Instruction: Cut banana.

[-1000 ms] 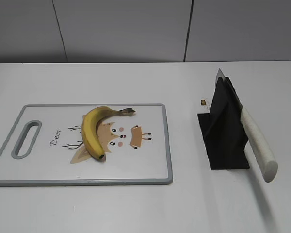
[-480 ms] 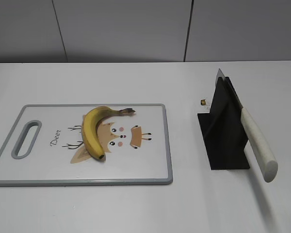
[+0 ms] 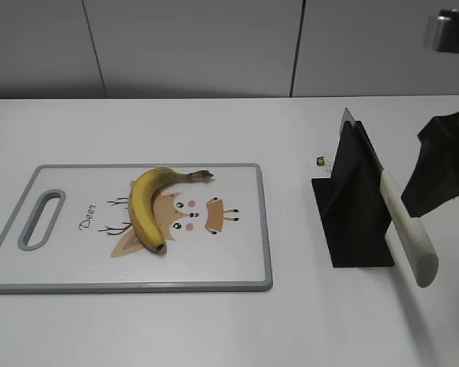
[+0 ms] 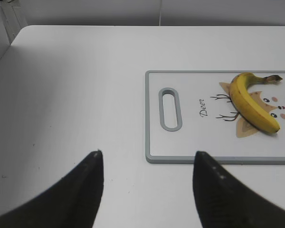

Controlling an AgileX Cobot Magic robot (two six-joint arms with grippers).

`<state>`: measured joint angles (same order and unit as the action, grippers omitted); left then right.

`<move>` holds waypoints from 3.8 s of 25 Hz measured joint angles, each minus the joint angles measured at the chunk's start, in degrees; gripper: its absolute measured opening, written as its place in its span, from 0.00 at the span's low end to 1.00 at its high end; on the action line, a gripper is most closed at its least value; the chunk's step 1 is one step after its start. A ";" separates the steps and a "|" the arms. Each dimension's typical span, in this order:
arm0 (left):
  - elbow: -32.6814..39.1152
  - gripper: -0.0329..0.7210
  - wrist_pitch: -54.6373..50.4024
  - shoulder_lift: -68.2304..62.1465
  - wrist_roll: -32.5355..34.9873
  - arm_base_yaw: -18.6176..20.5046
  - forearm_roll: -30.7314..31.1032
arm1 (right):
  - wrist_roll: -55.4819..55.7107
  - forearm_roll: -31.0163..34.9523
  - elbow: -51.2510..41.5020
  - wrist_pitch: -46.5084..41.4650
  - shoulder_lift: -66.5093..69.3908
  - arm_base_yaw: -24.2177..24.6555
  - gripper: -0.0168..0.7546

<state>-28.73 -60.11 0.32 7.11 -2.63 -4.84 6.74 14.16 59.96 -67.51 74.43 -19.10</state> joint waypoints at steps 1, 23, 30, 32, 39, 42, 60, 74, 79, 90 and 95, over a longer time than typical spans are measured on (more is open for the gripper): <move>0.00 0.81 0.00 0.00 0.00 0.00 0.00 | 0.32 -0.05 0.00 0.28 1.52 0.00 0.71; 0.00 0.81 0.00 0.00 0.00 0.00 0.00 | 8.69 -2.06 0.11 2.59 20.28 0.00 0.69; 0.00 0.81 0.00 0.00 0.00 0.00 0.00 | 9.16 0.46 0.11 3.05 20.34 0.00 0.41; 0.00 0.81 0.00 0.00 0.00 0.00 0.00 | 9.28 1.00 0.11 3.30 20.34 0.00 0.22; 0.00 0.81 0.00 0.00 0.00 0.00 0.00 | 9.52 0.89 0.11 4.32 20.34 0.00 0.23; 0.00 0.81 0.00 0.00 0.00 0.00 0.00 | 9.52 0.89 0.11 4.32 20.34 0.00 0.23; 0.00 0.78 0.00 0.00 0.00 0.00 0.00 | 9.40 -0.68 0.11 4.26 14.92 0.00 0.23; 0.00 0.78 0.00 0.00 0.00 0.00 0.00 | 10.31 -2.82 3.55 3.48 7.39 0.00 0.23; 0.00 0.78 0.00 0.00 0.00 0.00 0.00 | 10.54 -4.04 8.24 0.68 6.48 0.00 0.23; 0.00 0.71 0.00 0.00 0.00 0.00 -1.84 | 7.44 -3.74 15.97 -1.43 6.43 0.00 0.23; 0.00 0.69 0.00 0.00 0.02 0.00 -2.10 | 4.08 -2.37 20.15 -1.91 6.38 0.00 0.23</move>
<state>-28.73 -60.11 0.32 7.13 -2.63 -6.94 10.82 11.79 80.11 -69.42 80.82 -19.10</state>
